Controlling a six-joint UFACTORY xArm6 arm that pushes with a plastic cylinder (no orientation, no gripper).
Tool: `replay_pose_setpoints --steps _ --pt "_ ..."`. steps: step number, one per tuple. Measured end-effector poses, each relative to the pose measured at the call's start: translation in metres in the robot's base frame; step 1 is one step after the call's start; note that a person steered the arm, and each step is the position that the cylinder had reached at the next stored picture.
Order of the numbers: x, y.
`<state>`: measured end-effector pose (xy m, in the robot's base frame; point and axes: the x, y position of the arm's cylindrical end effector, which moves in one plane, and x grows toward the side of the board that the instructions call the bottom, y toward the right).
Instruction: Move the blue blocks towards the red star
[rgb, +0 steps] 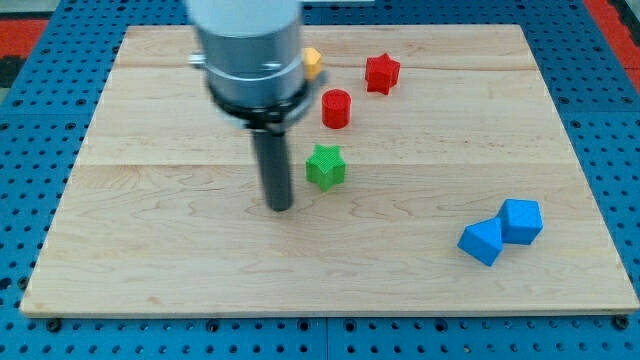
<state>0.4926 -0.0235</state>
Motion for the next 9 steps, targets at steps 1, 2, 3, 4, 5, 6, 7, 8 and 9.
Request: replay_pose_setpoints --steps 1,2,3,4,5,6,7,8,9 --pt "-0.025 0.028" --pt "-0.004 0.047" --pt "0.067 0.046" --pt "0.117 0.115" --pt "0.110 0.212" --pt "0.073 0.250" --pt "0.034 0.225" --pt "-0.014 0.200" --pt "-0.052 0.178"
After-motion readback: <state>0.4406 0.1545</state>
